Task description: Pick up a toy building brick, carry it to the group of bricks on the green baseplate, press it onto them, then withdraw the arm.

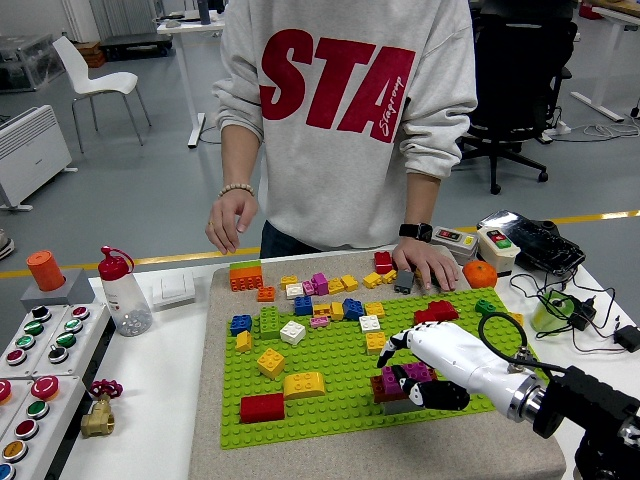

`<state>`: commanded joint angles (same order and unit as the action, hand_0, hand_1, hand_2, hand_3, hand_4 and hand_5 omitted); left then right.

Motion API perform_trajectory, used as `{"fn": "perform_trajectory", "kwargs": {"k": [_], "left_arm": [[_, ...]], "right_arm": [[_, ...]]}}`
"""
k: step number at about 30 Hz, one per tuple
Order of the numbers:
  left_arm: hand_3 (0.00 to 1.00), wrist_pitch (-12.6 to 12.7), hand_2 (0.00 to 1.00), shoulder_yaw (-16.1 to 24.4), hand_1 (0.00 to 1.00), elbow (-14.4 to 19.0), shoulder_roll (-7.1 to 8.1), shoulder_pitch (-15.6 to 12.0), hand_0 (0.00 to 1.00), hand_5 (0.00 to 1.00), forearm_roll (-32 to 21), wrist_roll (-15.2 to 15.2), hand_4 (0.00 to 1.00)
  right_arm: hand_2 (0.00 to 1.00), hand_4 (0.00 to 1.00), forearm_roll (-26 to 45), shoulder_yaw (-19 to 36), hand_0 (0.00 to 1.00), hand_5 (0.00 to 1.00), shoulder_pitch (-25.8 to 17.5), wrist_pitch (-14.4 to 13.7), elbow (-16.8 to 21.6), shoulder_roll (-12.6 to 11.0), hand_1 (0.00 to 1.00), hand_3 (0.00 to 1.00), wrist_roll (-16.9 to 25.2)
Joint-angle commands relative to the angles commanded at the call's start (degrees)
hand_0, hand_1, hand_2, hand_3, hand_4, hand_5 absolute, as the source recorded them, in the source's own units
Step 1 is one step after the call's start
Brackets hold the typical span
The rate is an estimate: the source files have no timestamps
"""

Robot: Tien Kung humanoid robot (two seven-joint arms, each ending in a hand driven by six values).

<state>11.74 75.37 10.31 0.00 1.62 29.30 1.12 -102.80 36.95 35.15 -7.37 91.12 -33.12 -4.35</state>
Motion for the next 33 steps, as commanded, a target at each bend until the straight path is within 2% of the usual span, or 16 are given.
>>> {"fn": "perform_trajectory", "kwargs": {"k": [2, 3, 6, 8, 9, 13, 14, 15, 20, 21, 25, 26, 33], "left_arm": [[0.702, 0.0, 0.812, 0.0, 0.727, 0.0, 0.00, 0.0, 0.719, 0.998, 0.0, 0.0, 0.491], [0.702, 0.0, 0.812, 0.0, 0.727, 0.0, 0.00, 0.0, 0.719, 0.998, 0.0, 0.0, 0.491], [0.702, 0.1, 0.812, 0.1, 0.727, 0.0, 0.00, 0.0, 0.719, 0.998, 0.2, 0.1, 0.491], [0.702, 0.1, 0.812, 0.2, 0.727, 0.0, 0.00, 0.0, 0.719, 0.998, 0.2, 0.2, 0.491], [0.703, 0.1, 0.812, 0.2, 0.727, 0.0, 0.00, 0.0, 0.719, 0.998, 0.3, 0.2, 0.491], [0.703, 0.2, 0.812, 0.3, 0.727, 0.0, 0.00, 0.0, 0.719, 0.998, 0.3, 0.3, 0.491], [0.703, 0.2, 0.812, 0.3, 0.727, 0.0, 0.00, 0.0, 0.719, 0.998, 0.4, 0.3, 0.491], [0.703, 0.3, 0.813, 0.3, 0.728, 0.0, 0.00, 0.0, 0.719, 0.998, 0.4, 0.3, 0.491], [0.703, 0.4, 0.813, 0.4, 0.728, 0.0, 0.00, -0.1, 0.719, 0.998, 0.7, 0.5, 0.491], [0.703, 0.4, 0.812, 0.5, 0.728, 0.0, 0.00, -0.1, 0.720, 0.998, 0.8, 0.5, 0.491], [0.703, 0.5, 0.812, 0.8, 0.728, 0.0, 0.00, -0.1, 0.720, 0.998, 1.2, 0.7, 0.491], [0.703, 0.5, 0.812, 0.8, 0.731, 0.0, 0.00, -0.1, 0.722, 0.998, 1.2, 0.7, 0.489], [0.704, 0.6, 0.813, 0.8, 0.731, 0.0, 0.00, 0.0, 0.723, 0.998, 1.1, 0.7, 0.488]], "right_arm": [[0.667, 0.319, 0.4, 0.7, 0.768, 0.167, 0.3, -1.5, -0.5, 0.1, 0.703, 0.596, 0.1], [0.709, 0.320, 0.6, 1.1, 0.806, 0.168, 0.5, -2.5, -1.0, 0.1, 0.725, 0.625, 0.2], [0.709, 0.320, 0.1, 2.6, 0.806, 0.168, 1.5, -4.8, -3.9, 0.4, 0.725, 0.625, 0.2], [0.709, 0.320, -0.3, 3.1, 0.806, 0.168, 1.9, -5.5, -5.2, 0.5, 0.725, 0.625, 0.1], [0.765, 0.326, -0.8, 3.4, 0.840, 0.150, 2.2, -5.8, -6.0, 0.5, 0.763, 0.693, -0.1], [0.765, 0.326, -3.2, 4.2, 0.840, 0.150, 4.6, -6.6, -11.1, 0.5, 0.763, 0.693, -1.0], [0.765, 0.326, -3.5, 4.2, 0.840, 0.150, 5.1, -6.5, -12.3, 0.6, 0.763, 0.693, -1.1], [0.795, 0.359, -3.8, 4.1, 0.852, 0.122, 5.8, -6.3, -13.7, 0.6, 0.783, 0.753, -1.2], [0.795, 0.359, -4.6, 2.4, 0.852, 0.122, 9.1, -4.8, -20.2, 0.6, 0.783, 0.753, -0.6], [0.818, 0.484, -4.8, 1.7, 0.864, 0.106, 9.9, -4.5, -21.5, 0.6, 0.798, 0.779, -0.1], [0.818, 0.484, -4.9, -1.6, 0.864, 0.106, 12.9, -3.1, -26.9, 0.8, 0.798, 0.779, 2.8], [0.836, 0.602, -4.7, -2.4, 0.883, 0.087, 13.6, -2.6, -28.1, 0.9, 0.811, 0.791, 3.7], [0.845, 0.628, -3.5, -8.8, 0.889, 0.067, 17.6, -0.2, -37.5, 1.7, 0.814, 0.812, 10.3]]}}
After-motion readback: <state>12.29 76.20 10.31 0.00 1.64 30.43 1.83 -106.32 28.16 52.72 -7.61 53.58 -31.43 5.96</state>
